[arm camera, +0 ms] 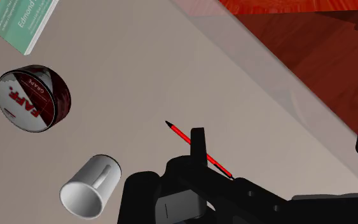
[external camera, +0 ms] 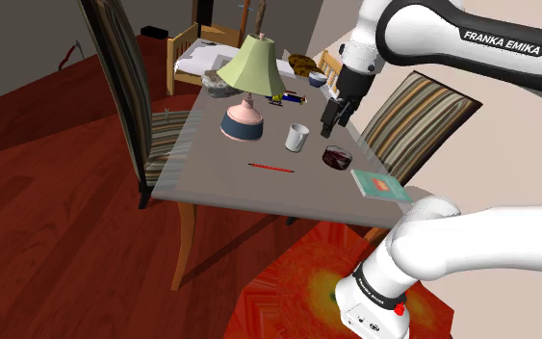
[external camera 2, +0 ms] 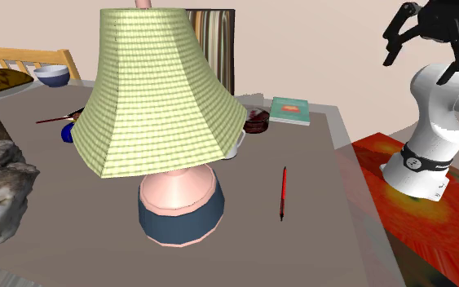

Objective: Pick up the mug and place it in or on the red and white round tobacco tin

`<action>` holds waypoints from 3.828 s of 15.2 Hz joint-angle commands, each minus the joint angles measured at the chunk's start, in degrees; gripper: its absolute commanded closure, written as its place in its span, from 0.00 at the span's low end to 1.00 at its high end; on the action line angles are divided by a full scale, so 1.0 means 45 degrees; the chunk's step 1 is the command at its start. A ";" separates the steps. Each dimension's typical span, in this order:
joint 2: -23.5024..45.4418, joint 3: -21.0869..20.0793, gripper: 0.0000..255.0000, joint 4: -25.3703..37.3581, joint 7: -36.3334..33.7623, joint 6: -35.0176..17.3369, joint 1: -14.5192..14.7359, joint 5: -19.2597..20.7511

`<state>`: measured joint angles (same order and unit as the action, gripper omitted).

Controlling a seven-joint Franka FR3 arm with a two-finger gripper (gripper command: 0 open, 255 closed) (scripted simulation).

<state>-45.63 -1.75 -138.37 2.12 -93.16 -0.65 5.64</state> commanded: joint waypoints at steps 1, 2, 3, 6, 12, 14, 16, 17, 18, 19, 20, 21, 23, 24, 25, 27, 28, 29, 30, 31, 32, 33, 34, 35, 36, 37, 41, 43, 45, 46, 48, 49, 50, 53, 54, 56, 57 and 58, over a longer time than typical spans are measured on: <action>0.0000 0.0000 0.00 0.0000 0.0000 0.0000 0.0000 0.0000; 0.0258 0.0259 0.00 -0.0009 0.0224 -0.0310 -0.0092 0.0116; 0.0534 0.0518 0.00 -0.0001 0.0446 -0.0619 -0.0179 0.0223; 0.1453 0.1282 0.00 0.0127 0.1112 -0.1531 -0.0414 0.0483; 0.3656 0.2752 0.00 0.0847 0.2494 -0.3219 -0.0735 0.0641; 0.4480 0.3223 0.00 0.1220 0.2990 -0.3718 -0.0795 0.0558; 0.5343 0.3677 0.00 0.1659 0.3514 -0.4176 -0.0842 0.0390; 0.5789 0.3898 0.00 0.1903 0.3788 -0.4387 -0.0860 0.0274; 0.6243 0.4113 0.00 0.2163 0.4071 -0.4585 -0.0878 0.0134; 0.6707 0.4323 0.00 0.2440 0.4363 -0.4768 -0.0895 -0.0030; 0.7179 0.4529 0.00 0.2733 0.4662 -0.4937 -0.0909 -0.0216; 0.7660 0.4725 0.00 0.3042 0.4971 -0.5089 -0.0930 -0.0427; 0.8650 0.5077 0.00 0.3713 0.5615 -0.5340 -0.0999 -0.0921; 0.9157 0.5232 0.00 0.4074 0.5946 -0.5437 -0.1049 -0.1200; 0.9672 0.5367 0.00 0.4454 0.6280 -0.5513 -0.1117 -0.1498; 1.0724 0.5587 0.00 0.5270 0.6949 -0.5600 -0.1296 -0.2136; 1.1258 0.5660 0.00 0.5707 0.7277 -0.5610 -0.1419 -0.2469; 1.1796 0.5714 0.00 0.6164 0.7595 -0.5598 -0.1561 -0.2804; 1.2338 0.5749 0.00 0.6642 0.7902 -0.5564 -0.1719 -0.3138; 1.2883 0.5761 0.00 0.7142 0.8192 -0.5508 -0.1900 -0.3466; 1.3430 0.5751 0.00 0.7664 0.8464 -0.5432 -0.2099 -0.3784; 1.3979 0.5729 0.00 0.8210 0.8717 -0.5336 -0.2310 -0.4091; 1.4531 0.5689 0.00 0.8781 0.8948 -0.5221 -0.2538 -0.4384; 1.5087 0.5633 0.00 0.9378 0.9154 -0.5087 -0.2780 -0.4660; 1.5366 0.5592 0.00 0.9688 0.9247 -0.5014 -0.2913 -0.4788; 1.5425 0.5562 0.00 0.9602 0.9268 -0.5156 -0.2921 -0.4819; 1.5688 0.5473 0.00 0.9288 0.9367 -0.5711 -0.2926 -0.4975; 1.5834 0.5427 0.00 0.9150 0.9420 -0.5982 -0.2932 -0.5060; 1.5877 0.5413 0.00 0.9112 0.9436 -0.6060 -0.2934 -0.5084; 1.5877 0.5413 0.00 0.9113 0.9436 -0.6060 -0.2934 -0.5084; 1.5877 0.5413 0.00 0.9113 0.9436 -0.6059 -0.2934 -0.5085; 1.5877 0.5413 0.00 0.9113 0.9436 -0.6059 -0.2934 -0.5085; 1.5877 0.5413 0.00 0.9113 0.9436 -0.6059 -0.2934 -0.5085; 1.5877 0.5413 1.00 0.9115 0.9436 -0.6057 -0.2934 -0.5084; 1.5877 0.5413 1.00 0.9115 0.9436 -0.6057 -0.2935 -0.5084; 1.5877 0.5413 1.00 0.9115 0.9436 -0.6057 -0.2935 -0.5084; 1.5877 0.5413 1.00 0.9114 0.9436 -0.6057 -0.2935 -0.5084; 1.5877 0.5413 1.00 0.9115 0.9435 -0.6057 -0.2934 -0.5084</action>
<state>25.82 22.61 -97.36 44.58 -120.41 -13.85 -17.23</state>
